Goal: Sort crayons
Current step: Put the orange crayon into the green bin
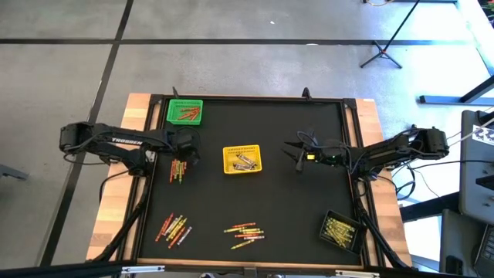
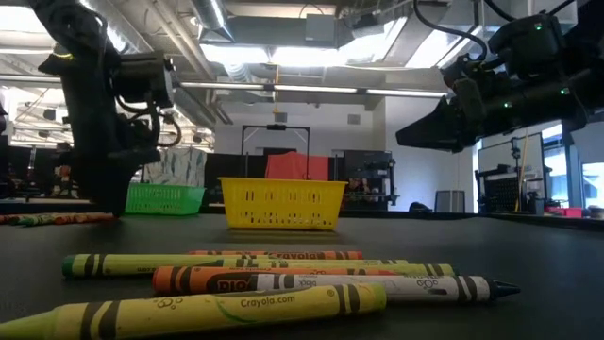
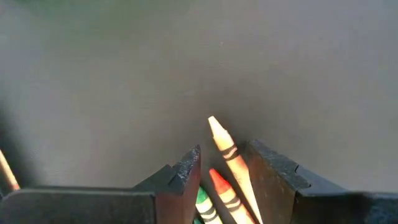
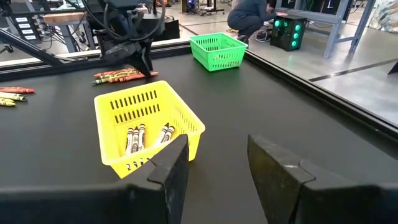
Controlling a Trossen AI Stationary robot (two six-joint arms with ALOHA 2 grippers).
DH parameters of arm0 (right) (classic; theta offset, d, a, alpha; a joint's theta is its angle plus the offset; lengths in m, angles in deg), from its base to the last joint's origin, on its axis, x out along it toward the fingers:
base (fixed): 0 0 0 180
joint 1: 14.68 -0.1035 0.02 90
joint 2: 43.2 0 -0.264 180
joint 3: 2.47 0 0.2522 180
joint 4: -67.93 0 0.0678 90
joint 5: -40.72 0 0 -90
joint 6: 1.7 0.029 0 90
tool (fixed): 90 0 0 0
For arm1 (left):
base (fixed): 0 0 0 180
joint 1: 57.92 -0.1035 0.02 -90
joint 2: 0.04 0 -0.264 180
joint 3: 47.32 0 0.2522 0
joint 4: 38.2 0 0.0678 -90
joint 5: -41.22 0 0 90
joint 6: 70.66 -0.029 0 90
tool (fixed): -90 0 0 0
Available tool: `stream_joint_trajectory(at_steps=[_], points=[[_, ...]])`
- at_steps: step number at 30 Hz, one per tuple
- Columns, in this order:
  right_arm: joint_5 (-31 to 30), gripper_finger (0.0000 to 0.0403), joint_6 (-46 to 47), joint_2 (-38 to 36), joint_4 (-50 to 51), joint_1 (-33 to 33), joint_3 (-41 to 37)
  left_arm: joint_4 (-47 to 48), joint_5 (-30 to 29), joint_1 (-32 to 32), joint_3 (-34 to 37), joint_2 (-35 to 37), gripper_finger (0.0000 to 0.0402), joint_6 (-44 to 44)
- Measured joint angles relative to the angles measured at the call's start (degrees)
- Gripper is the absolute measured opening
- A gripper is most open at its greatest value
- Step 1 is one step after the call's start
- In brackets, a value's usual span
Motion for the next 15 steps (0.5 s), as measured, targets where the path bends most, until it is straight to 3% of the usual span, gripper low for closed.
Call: stream_joint_trajectory(at_steps=[9, 15], points=[[-0.2, 0.016, 0.0, 0.0, 0.0, 0.0, 0.0, -6.8, 2.3, -0.1, 1.5, 0.0, 0.011, -3.1], [-0.5, 0.016, 0.0, 0.0, 0.4, 0.0, 0.0, -8.8, 3.6, -0.1, 1.5, -0.1, 0.0067, -5.1]])
